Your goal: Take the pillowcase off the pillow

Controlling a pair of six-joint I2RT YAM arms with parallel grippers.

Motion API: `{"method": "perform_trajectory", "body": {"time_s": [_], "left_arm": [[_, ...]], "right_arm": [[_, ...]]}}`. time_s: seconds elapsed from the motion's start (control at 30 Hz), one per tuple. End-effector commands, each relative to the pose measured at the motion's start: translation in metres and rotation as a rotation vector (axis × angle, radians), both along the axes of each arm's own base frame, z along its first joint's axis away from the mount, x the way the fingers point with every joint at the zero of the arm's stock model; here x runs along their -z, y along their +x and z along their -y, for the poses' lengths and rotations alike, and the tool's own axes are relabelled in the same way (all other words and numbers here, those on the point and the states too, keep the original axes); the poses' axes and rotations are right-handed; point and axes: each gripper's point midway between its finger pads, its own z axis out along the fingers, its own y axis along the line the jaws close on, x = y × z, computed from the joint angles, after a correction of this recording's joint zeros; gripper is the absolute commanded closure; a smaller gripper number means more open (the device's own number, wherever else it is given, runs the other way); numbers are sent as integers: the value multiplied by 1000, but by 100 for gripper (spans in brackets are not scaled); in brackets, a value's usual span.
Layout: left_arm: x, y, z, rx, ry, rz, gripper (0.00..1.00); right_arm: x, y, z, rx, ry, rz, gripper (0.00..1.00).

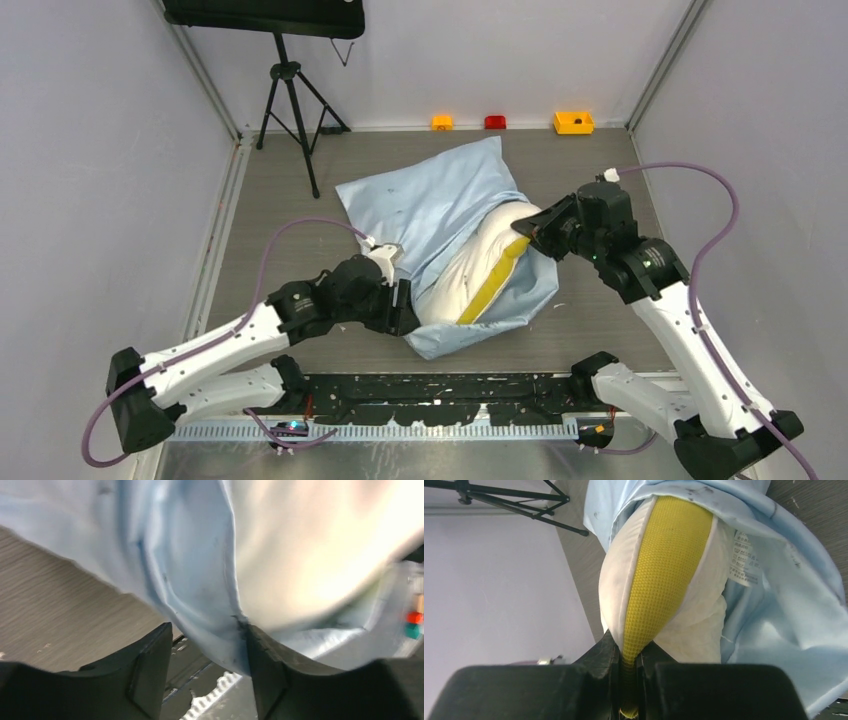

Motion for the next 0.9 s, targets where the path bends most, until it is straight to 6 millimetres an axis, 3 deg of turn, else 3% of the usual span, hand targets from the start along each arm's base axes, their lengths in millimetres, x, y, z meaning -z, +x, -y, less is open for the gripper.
{"method": "perform_trajectory", "body": {"time_s": [0.0, 0.1, 0.2, 0.37, 0.53, 0.87], "left_arm": [[-67, -5, 30, 88, -209, 96, 34], [-73, -14, 42, 128, -275, 58, 25], [-56, -21, 47, 142, -251, 3, 23], [13, -8, 0, -64, 86, -83, 28], [43, 7, -21, -208, 99, -91, 42], [91, 22, -31, -259, 205, -119, 42]], "right_arm": [[-33, 27, -19, 0, 136, 123, 100], [-32, 31, -23, -7, 153, 121, 100], [-34, 34, -24, -4, 151, 124, 100], [-49, 37, -25, -2, 166, 149, 100], [-71, 33, -22, 5, 185, 194, 100], [-120, 13, -5, 29, 189, 281, 100]]}}
